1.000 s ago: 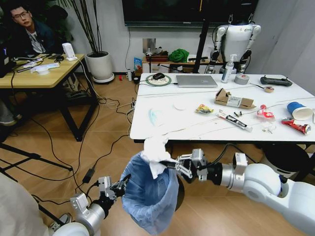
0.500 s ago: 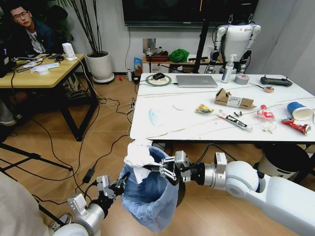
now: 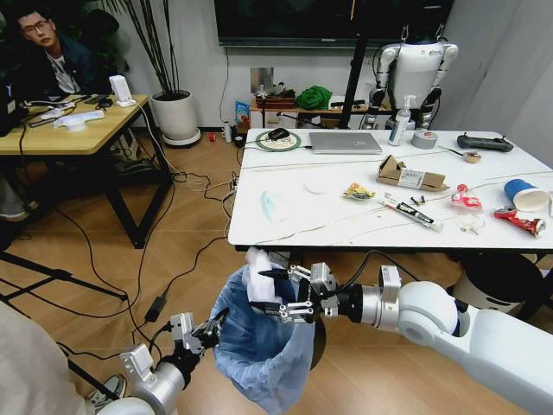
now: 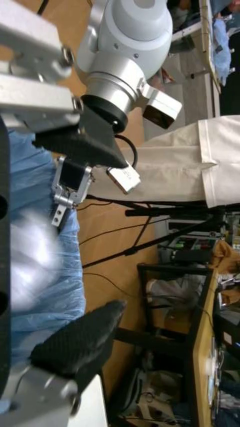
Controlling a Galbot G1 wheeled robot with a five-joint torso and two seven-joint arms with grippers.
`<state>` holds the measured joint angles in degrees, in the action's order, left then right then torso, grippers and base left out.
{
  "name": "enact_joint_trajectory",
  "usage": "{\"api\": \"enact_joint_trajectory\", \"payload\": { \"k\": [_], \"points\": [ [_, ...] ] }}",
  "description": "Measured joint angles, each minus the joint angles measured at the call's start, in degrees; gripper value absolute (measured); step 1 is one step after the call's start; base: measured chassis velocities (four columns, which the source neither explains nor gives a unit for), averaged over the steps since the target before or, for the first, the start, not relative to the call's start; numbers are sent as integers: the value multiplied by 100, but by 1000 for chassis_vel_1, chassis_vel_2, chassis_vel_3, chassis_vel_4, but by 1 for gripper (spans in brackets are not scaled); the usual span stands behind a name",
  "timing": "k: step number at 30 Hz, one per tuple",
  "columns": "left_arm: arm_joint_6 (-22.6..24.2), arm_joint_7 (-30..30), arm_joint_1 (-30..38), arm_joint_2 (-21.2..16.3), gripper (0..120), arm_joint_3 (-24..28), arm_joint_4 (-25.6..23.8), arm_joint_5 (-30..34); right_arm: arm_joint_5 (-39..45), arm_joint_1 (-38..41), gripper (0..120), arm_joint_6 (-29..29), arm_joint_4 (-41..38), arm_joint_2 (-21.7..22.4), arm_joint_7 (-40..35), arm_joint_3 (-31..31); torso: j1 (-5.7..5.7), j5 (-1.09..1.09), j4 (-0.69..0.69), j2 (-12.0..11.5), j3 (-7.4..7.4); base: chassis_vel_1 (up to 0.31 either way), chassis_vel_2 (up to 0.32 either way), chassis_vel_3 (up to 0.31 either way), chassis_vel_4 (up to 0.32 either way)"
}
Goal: Pick up the trash bin and place the trash from the table into it.
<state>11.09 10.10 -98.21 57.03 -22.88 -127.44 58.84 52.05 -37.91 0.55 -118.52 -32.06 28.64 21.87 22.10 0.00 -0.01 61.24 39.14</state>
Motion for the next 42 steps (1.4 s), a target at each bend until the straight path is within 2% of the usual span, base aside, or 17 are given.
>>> {"api": "enact_joint_trajectory", "payload": {
  "k": [1, 2, 6, 12, 15, 17, 22, 26, 35, 42],
  "points": [
    [2, 3, 0, 0, 0, -3, -2, 0, 0, -22, 81, -1, 0, 9, 19, -17, 0, 0, 0, 0, 0, 0, 0, 0, 0],
    [2, 3, 0, 0, 0, -3, -2, 0, 0, -22, 81, -1, 0, 9, 19, -17, 0, 0, 0, 0, 0, 0, 0, 0, 0],
    [16, 34, -23, -9, 0, -31, -32, 12, 16, -120, 97, -1, -24, 41, 26, -135, 0, 0, 0, 0, 0, 0, 0, 0, 0],
    [38, 82, -251, 9, 0, -137, -83, -15, 233, -177, 100, -26, 43, -104, -367, -486, 0, -1, 0, 0, 0, 0, 0, 0, 0],
    [40, 54, -490, 43, 0, -299, -156, -114, 426, -43, 100, -62, 325, -431, -1397, -678, 0, 0, 1, 0, -1, 0, 0, 0, 0],
    [41, 44, -520, 54, 0, -335, -164, -134, 455, -12, 100, -78, 408, -504, -1575, -684, 0, -4, 0, 0, -1, 0, 0, 0, 0],
    [50, 19, -723, 145, 0, -692, -341, -137, 485, 335, 100, 6, 1275, -1466, -2898, -530, 0, 0, 1, 0, 0, 0, 0, 0, 0],
    [54, 11, -853, 147, 0, -868, -401, -125, 475, 674, 100, -106, 1621, -1765, -3167, -335, 0, 0, 1, 0, 0, 0, 0, 0, 0],
    [56, -100, -1188, 279, 0, -1243, -511, -260, 403, 1497, 100, -1297, 2576, -2554, -4059, 205, 0, -2, 1, 0, 1, 0, 0, 0, 0],
    [55, -142, -1256, 338, 0, -1398, -554, -274, 190, 1825, 100, -1590, 3253, -3138, -4250, 396, 0, -3, 0, 0, 0, 0, 0, 0, 0]
  ]
}}
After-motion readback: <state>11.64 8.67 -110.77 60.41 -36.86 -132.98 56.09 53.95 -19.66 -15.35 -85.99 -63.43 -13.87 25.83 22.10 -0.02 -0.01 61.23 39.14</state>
